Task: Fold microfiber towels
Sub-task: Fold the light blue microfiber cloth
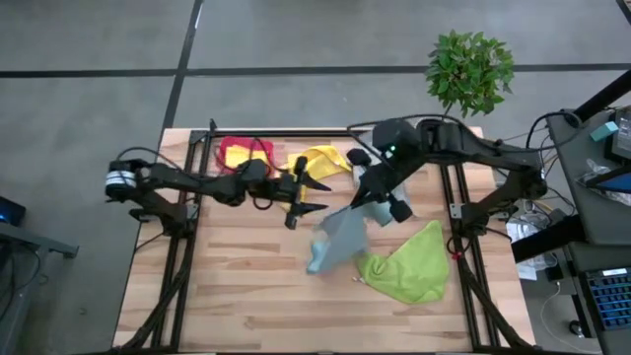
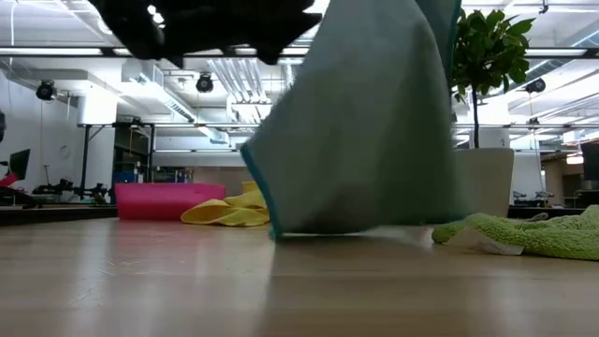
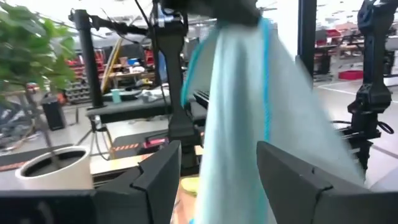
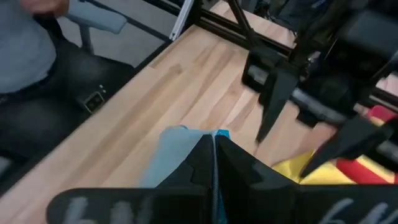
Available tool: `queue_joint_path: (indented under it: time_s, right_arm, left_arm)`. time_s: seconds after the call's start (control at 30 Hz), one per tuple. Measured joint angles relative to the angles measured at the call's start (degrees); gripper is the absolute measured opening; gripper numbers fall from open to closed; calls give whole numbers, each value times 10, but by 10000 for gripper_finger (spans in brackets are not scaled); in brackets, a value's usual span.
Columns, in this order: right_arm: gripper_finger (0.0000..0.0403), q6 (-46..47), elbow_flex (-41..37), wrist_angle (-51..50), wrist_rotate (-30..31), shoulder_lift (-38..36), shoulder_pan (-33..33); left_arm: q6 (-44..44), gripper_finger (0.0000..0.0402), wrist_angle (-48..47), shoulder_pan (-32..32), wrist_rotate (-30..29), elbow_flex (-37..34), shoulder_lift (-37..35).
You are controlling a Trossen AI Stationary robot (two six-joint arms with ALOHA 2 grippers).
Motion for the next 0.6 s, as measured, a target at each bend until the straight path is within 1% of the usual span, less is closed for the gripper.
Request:
queue_joint_path:
  time_s: [0.07, 0.13, 0.17, 0.27, 0.33, 0.4, 0.47, 0.6]
  right_arm:
    - [8, 15, 21, -18, 7, 8, 0]
    - [8, 26, 31, -26, 12, 13, 0]
    - [8, 31, 33, -28, 12, 15, 0]
    - [8, 47, 33, -27, 13, 16, 0]
    - [8, 57, 28, -28, 12, 16, 0]
    - [8, 67, 25, -31, 12, 16, 0]
    - [8, 68, 24, -36, 12, 16, 0]
    - [8, 58, 23, -19, 12, 16, 0]
  left_arm:
    - [-1, 195, 0, -2, 14, 24, 34]
    - [-1, 195, -2, -4, 41, 42, 64]
    - [-2, 195, -1, -6, 62, 50, 78]
    - [-15, 194, -6, -7, 152, 64, 107]
    - [-16, 189, -5, -8, 182, 69, 123]
    - [-14, 179, -2, -12, 176, 70, 137]
    - [-13, 163, 4, -17, 151, 70, 148]
    - [2, 121, 13, -26, 111, 70, 165]
